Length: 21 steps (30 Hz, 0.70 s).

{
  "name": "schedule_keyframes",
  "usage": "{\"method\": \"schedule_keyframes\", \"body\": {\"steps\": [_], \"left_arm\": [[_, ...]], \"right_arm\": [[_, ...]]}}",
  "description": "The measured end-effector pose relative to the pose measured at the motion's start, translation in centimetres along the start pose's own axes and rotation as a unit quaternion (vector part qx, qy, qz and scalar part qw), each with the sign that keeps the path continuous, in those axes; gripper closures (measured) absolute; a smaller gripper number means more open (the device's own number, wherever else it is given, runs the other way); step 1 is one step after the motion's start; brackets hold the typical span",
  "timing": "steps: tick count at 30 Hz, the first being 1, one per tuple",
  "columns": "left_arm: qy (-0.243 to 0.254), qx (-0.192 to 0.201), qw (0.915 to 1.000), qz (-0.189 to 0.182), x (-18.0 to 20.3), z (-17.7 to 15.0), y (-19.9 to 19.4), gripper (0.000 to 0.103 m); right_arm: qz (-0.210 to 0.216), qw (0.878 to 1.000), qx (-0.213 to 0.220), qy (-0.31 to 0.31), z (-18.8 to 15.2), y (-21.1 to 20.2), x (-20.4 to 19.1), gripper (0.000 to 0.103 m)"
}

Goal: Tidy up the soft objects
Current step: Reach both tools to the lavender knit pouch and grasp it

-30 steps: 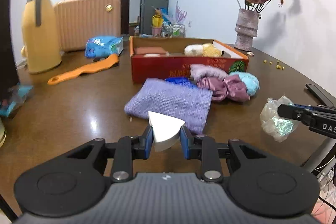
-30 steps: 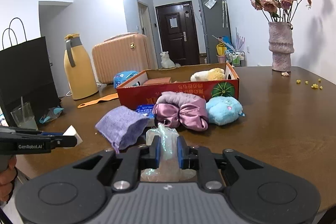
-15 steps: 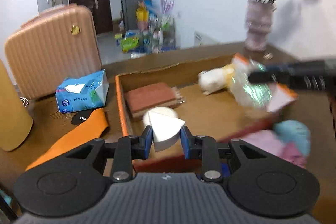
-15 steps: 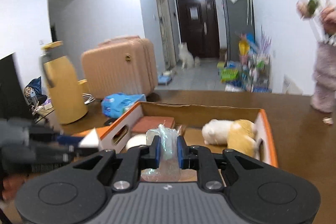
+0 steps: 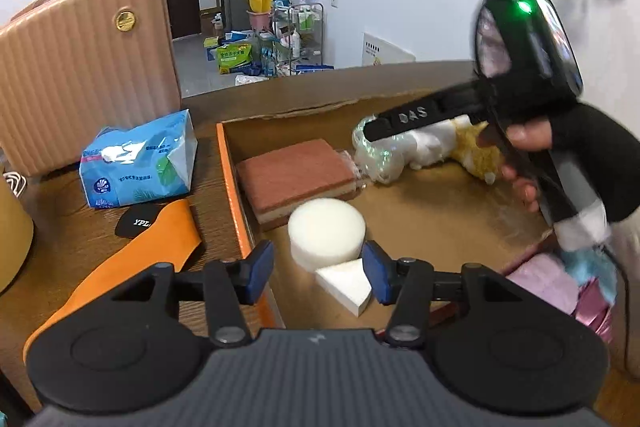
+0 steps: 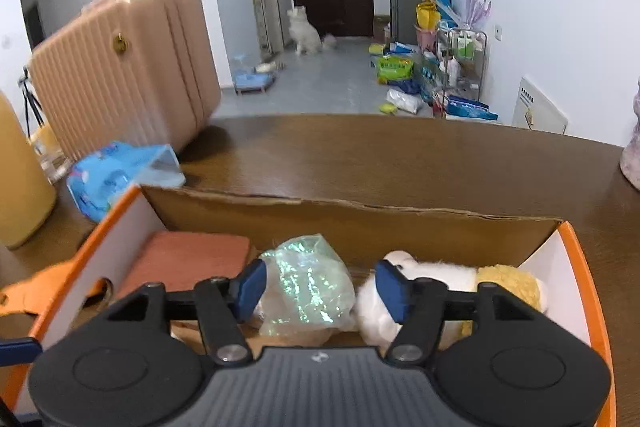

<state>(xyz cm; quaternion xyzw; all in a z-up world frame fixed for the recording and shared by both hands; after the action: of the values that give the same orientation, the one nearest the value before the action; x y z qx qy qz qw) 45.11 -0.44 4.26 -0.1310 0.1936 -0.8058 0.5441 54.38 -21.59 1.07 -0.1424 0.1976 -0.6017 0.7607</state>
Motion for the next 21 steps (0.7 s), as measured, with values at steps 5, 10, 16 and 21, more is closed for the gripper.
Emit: {"method": "schedule_keyframes", "body": {"steps": [5, 10, 16, 21], "left_arm": [[-0.009, 0.024, 0.9995, 0.019, -0.2, 1.7, -2.0, 0.046], [-0.007, 0.05, 0.9976, 0.047, 0.2, 2.5, -6.3, 0.033], [-0.024, 0.076, 0.9952, 0.057, 1.1, 1.2, -12.8, 0.027], [-0.03, 0.095, 0.9929, 0.066, 2.6, 0.2, -16.6, 0.027]], "right_arm": [[-0.009, 1.0, 0.022, -0.004, 1.3, -3.2, 1.0, 0.04], [-0.018, 0.999, 0.049, -0.015, 2.1, -9.6, 2.6, 0.036], [-0.041, 0.995, 0.084, -0.033, 0.3, -19.1, 4.9, 0.029], [-0.044, 0.993, 0.11, -0.028, -1.9, -25.3, 5.1, 0.029]]}}
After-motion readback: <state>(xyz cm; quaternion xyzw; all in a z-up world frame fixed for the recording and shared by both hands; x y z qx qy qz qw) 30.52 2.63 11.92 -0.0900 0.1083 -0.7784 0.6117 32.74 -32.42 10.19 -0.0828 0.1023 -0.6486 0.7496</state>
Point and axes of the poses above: each gripper's, at about its wrist camera, not at the fingertips, and y roughly the way its jaws point, x to its right, z to its top, the point moved 1 cm from there along y, roughly the way its jaws point, and after that the axes turned 15 degrees about x, right-handed, at the moved point
